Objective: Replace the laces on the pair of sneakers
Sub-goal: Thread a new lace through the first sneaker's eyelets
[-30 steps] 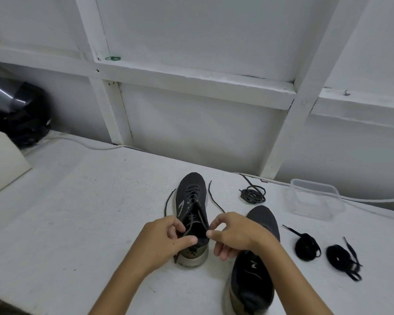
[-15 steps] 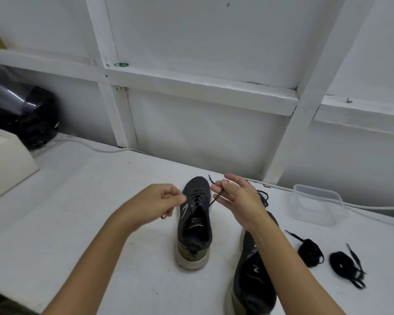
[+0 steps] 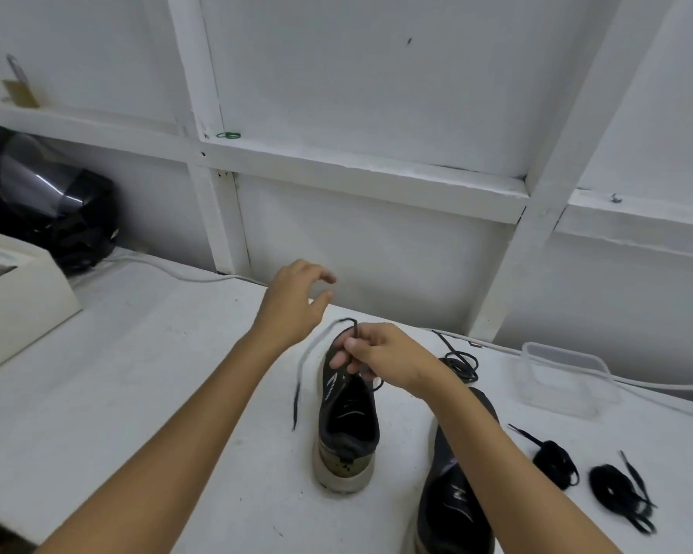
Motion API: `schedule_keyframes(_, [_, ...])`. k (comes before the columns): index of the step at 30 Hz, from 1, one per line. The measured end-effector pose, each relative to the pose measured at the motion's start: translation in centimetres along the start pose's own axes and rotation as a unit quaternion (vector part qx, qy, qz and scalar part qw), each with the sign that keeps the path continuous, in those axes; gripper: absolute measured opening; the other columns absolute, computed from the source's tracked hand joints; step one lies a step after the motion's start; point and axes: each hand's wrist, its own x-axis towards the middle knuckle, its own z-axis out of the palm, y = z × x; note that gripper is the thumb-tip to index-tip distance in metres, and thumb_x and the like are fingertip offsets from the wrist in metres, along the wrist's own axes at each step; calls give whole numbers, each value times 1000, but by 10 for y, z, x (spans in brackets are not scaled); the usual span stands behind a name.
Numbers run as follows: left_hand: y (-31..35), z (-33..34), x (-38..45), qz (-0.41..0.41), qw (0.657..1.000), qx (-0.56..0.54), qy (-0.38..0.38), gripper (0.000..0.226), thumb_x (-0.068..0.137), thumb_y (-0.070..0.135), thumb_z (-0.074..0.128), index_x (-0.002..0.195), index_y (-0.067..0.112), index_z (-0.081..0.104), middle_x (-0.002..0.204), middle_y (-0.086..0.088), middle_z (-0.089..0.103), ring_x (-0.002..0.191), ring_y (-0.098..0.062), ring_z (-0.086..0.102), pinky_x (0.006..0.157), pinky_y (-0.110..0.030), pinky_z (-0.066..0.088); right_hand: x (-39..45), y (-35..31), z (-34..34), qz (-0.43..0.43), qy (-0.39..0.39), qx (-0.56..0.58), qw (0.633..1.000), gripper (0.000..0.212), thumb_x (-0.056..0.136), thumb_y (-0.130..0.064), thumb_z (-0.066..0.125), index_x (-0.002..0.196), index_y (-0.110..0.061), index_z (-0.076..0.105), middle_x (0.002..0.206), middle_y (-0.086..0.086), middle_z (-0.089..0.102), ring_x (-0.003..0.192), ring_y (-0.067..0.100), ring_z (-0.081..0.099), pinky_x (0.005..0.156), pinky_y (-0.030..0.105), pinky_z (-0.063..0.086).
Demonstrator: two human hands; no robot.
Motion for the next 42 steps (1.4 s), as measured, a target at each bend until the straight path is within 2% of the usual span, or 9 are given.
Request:
schedule_keyframes(2, [-6,10,-20,-22,996,-56,66,8,92,16,66,97,21,69,98,10,67,96,-11,59,86,-20,44,-2,5,-3,1,12,20,1000,22,106,-18,48,97,-16,68,89,-3,78,76,9,63,67,22,50])
schedule_keyframes(5, [-13,26,-47,-81,977,-194,-33,13,93,18,67,91,31,69,91,20,71,91,1,64,74,-4,41,-3,11,-7,-11,60,24,998,24,106,-19,51,94,-20,72,85,1,72,76,7,65,67,21,54])
schedule_keyframes(8, [-13,38,-68,-78,958,-238,-140,14,93,22,69,99,35,70,98,22,72,97,2,66,77,-6,43,-2,16,-9,-20,86,32,996,24,105,-19,54,92,-21,74,84,3,69,72,6,62,63,18,53])
schedule_keyframes(15, [6,49,-76,-141,949,-244,-138,9,76,35,84,71,33,77,72,10,74,70,-2,67,66,-15,49,2,20,-14,-43,129,17,991,16,96,-17,68,89,-27,78,81,-18,74,72,-4,64,64,16,47])
schedule_keyframes(20, [17,55,-68,-205,953,-216,-61,34,66,36,90,81,18,65,74,7,73,66,-4,70,65,-20,54,-2,20,-15,-67,118,43,990,16,89,-14,75,82,-29,79,82,-7,78,73,1,70,62,14,49])
schedule_keyframes(26, [18,60,-60,-119,983,-125,-66,14,80,39,80,89,28,77,76,12,72,70,-5,64,65,-22,52,-5,22,-14,-69,116,58,989,10,91,-11,74,87,-20,78,82,-5,78,73,9,69,65,23,53])
schedule_keyframes(36, [-20,25,-54,-173,953,-248,-25,12,88,14,74,82,16,65,81,6,74,67,-11,72,55,-18,48,-17,32,-19,-23,161,183,970,9,100,-10,61,96,-15,67,95,-1,79,85,7,73,63,20,55])
schedule_keyframes(39, [-27,20,-53,-213,917,-336,23,10,89,5,70,86,15,67,88,1,76,81,-12,75,72,-23,55,-15,38,-22,8,177,196,964,7,101,-16,59,99,-18,65,96,-4,78,80,5,71,71,27,54])
schedule_keyframes(42, [-36,18,-56,-113,975,-145,128,11,84,8,77,85,18,72,91,13,72,86,-2,67,77,-13,49,-14,45,-28,60,203,226,951,5,100,-20,60,98,-18,65,95,-2,79,77,6,71,66,27,55])
